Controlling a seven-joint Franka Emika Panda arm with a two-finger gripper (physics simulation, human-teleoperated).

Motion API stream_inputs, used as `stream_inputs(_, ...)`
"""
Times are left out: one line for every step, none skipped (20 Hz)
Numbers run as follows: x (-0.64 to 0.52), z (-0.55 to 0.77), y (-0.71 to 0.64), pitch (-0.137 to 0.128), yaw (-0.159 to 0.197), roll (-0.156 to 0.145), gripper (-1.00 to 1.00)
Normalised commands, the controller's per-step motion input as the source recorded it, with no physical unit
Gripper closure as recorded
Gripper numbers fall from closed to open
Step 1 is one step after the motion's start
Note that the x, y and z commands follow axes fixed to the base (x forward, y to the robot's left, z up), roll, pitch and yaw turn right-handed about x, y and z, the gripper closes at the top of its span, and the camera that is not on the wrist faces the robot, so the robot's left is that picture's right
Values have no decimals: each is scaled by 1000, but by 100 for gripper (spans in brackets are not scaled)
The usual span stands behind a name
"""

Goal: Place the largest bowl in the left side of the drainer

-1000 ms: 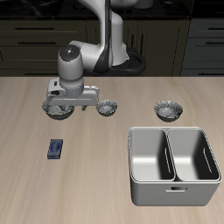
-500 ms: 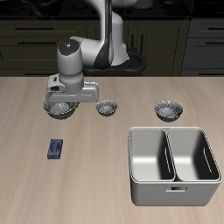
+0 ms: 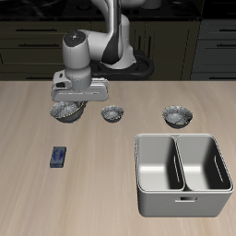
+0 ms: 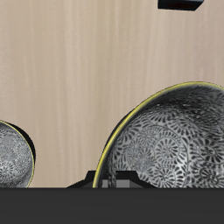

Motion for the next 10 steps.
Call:
stream_inputs(22, 177, 19, -33, -2, 5, 100)
stream_inputs(19, 613, 282, -101, -40, 33, 100)
stream_inputs(40, 385, 211, -53, -40, 25, 100)
stream_inputs(26, 291, 120, -48, -5, 14, 100)
stream_inputs(26, 350, 217, -60, 2, 25, 100)
stream_inputs(24, 374, 166, -48, -24, 14, 100)
stream_inputs(15, 275, 155, -44, -9, 7, 100)
stream_inputs(3, 349, 141, -54, -26, 7, 100)
stream_inputs(27, 462, 224, -64, 21, -8, 100)
stream_inputs(19, 411, 78, -63, -15, -35, 100)
